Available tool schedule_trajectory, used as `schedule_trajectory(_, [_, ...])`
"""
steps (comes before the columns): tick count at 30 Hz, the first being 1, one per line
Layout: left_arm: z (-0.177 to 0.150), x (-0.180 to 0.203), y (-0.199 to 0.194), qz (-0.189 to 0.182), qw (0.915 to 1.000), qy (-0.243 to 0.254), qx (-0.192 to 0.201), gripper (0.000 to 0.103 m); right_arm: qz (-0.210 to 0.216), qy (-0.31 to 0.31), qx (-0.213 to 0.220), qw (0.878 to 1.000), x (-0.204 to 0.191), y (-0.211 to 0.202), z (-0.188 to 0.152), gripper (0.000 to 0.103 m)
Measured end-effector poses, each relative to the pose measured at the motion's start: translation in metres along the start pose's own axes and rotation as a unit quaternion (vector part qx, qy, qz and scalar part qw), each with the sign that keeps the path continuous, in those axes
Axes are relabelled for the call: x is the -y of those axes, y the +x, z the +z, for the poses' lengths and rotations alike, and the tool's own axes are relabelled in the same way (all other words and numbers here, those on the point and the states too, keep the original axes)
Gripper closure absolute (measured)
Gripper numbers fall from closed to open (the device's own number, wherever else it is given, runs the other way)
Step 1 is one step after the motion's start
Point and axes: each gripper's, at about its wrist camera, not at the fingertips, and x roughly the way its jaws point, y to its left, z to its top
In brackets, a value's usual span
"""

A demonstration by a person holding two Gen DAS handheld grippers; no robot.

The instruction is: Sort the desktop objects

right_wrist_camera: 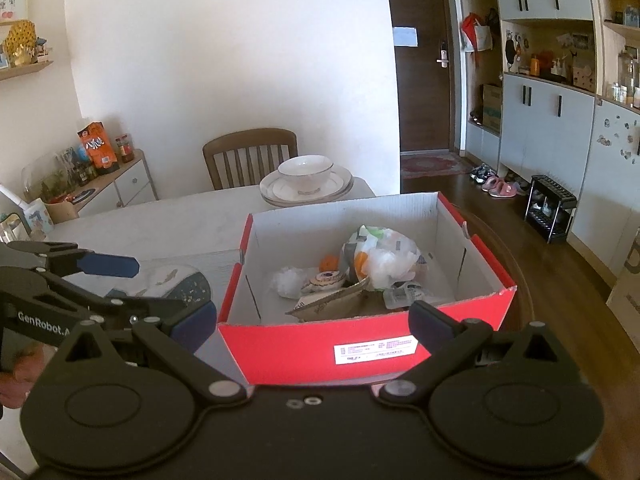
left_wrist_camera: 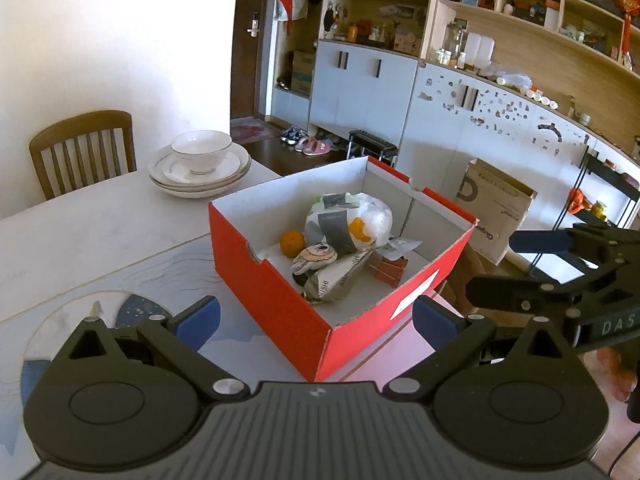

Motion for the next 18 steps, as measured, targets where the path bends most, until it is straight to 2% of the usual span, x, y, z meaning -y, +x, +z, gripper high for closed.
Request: schedule_trajectory(18, [-0.0022,-0.0011,-0.0062,0.018,0.9998,0.002,0.005,0.000,-0.001,0.006,-0.004,1.000,-0.0008,-0.0013,-0.0050,0.000])
